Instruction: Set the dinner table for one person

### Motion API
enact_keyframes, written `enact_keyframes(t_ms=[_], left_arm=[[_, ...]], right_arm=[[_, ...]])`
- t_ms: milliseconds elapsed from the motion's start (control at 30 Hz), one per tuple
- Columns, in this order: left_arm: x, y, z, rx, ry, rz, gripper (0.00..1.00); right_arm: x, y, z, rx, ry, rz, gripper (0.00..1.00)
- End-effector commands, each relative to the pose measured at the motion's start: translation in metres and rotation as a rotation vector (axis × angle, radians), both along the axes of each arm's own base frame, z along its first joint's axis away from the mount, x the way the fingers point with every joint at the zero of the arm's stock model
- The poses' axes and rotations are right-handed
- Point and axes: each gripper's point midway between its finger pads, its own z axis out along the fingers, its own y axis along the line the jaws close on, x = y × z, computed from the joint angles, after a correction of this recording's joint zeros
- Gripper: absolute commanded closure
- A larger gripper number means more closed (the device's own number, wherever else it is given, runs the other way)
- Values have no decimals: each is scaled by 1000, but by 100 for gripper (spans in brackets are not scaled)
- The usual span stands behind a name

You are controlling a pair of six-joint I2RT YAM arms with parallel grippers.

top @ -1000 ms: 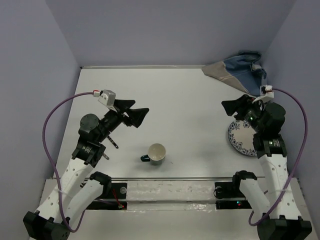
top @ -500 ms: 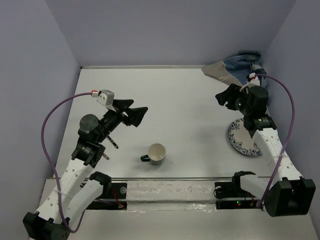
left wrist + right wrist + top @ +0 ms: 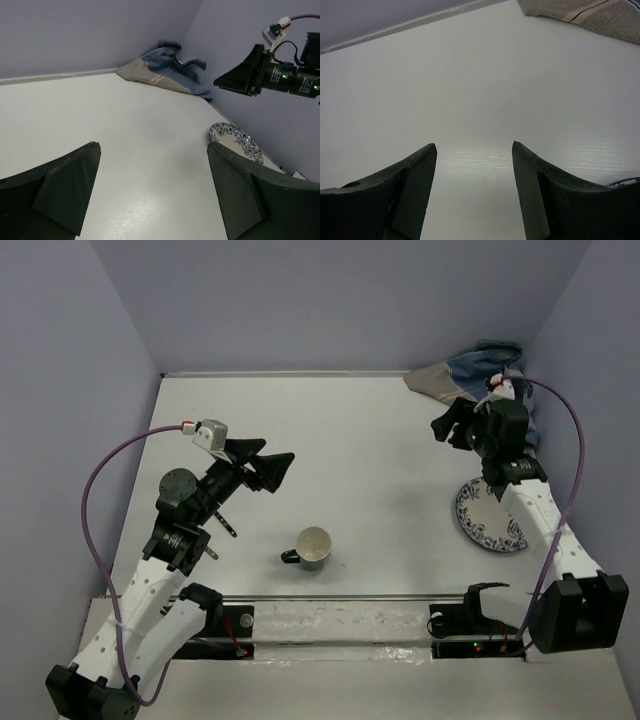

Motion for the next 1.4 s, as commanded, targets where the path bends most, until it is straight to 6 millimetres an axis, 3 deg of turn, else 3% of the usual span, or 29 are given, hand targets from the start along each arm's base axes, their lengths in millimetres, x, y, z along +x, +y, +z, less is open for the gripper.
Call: enact_keyframes(t_ms=[0,33,100,167,267,300,367,400,433,467,500,533,567,600,667,700,733,767,867,900,933,1000,1033,1100,1133,1200,1267,1300,1367], left_arm=[[-5,2,24,-28,-67,0,1],[-5,2,24,-28,-65,1,1],[-5,2,24,-26,-66,0,1],[-5,3,24,-27,-66,4,1],[-4,3,23,-26,-61,7,1],[-4,3,23,-26,-61,7,1],[-4,2,23,-26,-58,7,1],[-4,2,23,-26,-58,10,1],[-3,3,23,-26,-58,15,1],[-3,3,21,-24,-52,15,1],[-3,3,22,-24,-52,15,1],[-3,3,21,-23,-52,17,1],[-2,3,21,-22,-51,20,1],[-2,3,22,-23,-54,20,1],[-2,3,24,-31,-55,20,1],[-3,2,24,-34,-54,17,1],[-3,2,24,-33,-54,14,1],[-2,2,24,-34,-54,15,1],[1,1,20,-26,-44,17,1],[2,1,19,-23,-39,19,1],[3,0,18,-19,-38,18,1],[3,0,18,-16,-40,19,1],[4,1,17,-14,-38,22,1],[6,1,16,-10,-34,25,1],[7,0,15,-8,-30,27,1],[9,2,13,-6,-26,34,1],[12,2,10,-6,-14,40,1],[15,5,9,-9,-10,51,1],[15,8,11,-14,-15,55,1]], right_arm=[[27,-13,2,-105,5,-64,31],[33,-11,6,-122,1,-60,30],[48,-10,-11,-156,50,-64,28],[63,-20,-8,-209,50,-100,18],[92,-29,-38,-292,122,-126,12],[95,-32,-28,-306,102,-137,11],[112,-37,-54,-368,156,-133,11],[123,-40,-48,-390,144,-151,11],[133,-41,-72,-430,192,-131,11],[140,-43,-78,-450,201,-133,11],[153,-49,-70,-474,186,-166,12],[161,-50,-90,-496,223,-160,13],[174,-52,-79,-523,194,-163,13],[175,-54,-95,-542,223,-157,13],[197,-62,-106,-591,230,-161,14],[211,-62,-94,-609,199,-166,14],[217,-67,-101,-666,213,-156,14],[224,-75,-123,-713,255,-176,14],[252,-86,-117,-745,225,-166,15],[259,-87,-138,-779,253,-141,15],[270,-87,-128,-791,227,-141,15],[280,-96,-137,-831,236,-149,15],[282,-96,-162,-859,279,-111,16],[295,-97,-159,-878,253,-117,18],[297,-107,-178,-904,283,-121,21],[304,-115,-184,-918,282,-136,24],[312,-113,-187,-921,264,-127,36],[316,-117,-184,-907,250,-131,58],[320,-114,-177,-879,227,-146,90]])
